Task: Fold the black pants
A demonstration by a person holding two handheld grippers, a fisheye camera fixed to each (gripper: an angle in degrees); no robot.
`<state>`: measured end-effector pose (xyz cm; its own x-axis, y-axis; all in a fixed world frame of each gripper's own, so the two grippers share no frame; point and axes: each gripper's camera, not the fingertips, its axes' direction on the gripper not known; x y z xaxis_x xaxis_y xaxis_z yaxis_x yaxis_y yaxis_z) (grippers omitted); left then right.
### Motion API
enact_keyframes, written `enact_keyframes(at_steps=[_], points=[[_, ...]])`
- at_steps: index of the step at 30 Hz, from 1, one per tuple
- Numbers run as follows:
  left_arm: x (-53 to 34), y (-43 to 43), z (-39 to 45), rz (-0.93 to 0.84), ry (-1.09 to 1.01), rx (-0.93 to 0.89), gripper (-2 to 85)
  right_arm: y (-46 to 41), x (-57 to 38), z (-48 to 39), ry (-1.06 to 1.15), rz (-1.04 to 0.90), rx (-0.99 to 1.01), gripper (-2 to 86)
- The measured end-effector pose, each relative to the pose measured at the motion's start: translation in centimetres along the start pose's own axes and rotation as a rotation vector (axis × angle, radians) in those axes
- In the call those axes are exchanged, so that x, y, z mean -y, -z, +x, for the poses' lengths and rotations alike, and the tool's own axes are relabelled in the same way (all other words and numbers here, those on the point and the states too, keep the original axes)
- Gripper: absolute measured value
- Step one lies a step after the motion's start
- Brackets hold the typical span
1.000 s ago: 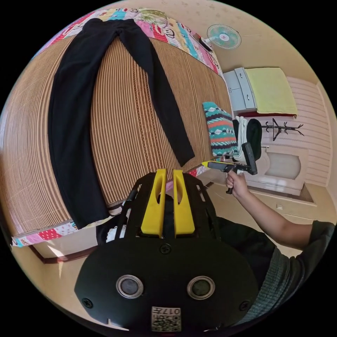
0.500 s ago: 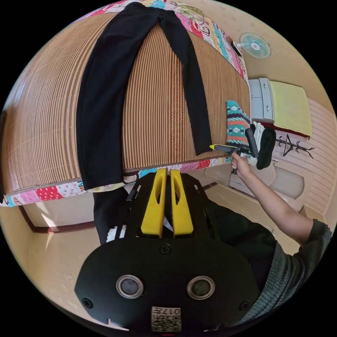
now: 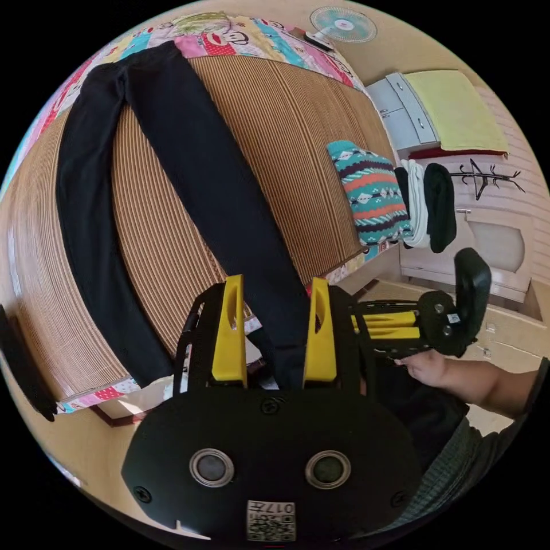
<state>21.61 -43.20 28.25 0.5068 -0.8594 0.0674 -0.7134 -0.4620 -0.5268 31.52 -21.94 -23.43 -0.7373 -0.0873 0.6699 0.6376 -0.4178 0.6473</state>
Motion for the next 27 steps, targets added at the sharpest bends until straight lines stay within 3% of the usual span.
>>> enact_keyframes(at_steps=[3,7,11,17,20,27], points=[[1.4,-1.5,1.7,-0.022,-0.028,0.105,13.8,0.7,1.9,-1.4,0.093,-0.04,0.062,1.8],[1.4,-2.1,1.9,-0.024,0.021,0.2,2.5,1.2,4.8,-2.8,0.261,-0.131,0.084,2.1],[0.2,-0.3,-0.1,0.035,0.075,0.139,0.3,1.9,7.1,-0.9,0.328,-0.223,0.161,2.4],[-1.8,1.7,-5.7,0.084,0.177,-0.007,-0.4,2.9,14.4,8.6,0.146,-0.294,0.035,3.8],[-2.7,2.1,-8.5,0.099,0.223,-0.062,-0.5,4.6,21.5,14.6,-0.013,-0.2,0.1,5.5],[-4.0,3.3,-13.5,0.12,0.328,-0.172,-0.5,6.8,39.2,25.9,-0.414,0.234,0.446,10.6]])
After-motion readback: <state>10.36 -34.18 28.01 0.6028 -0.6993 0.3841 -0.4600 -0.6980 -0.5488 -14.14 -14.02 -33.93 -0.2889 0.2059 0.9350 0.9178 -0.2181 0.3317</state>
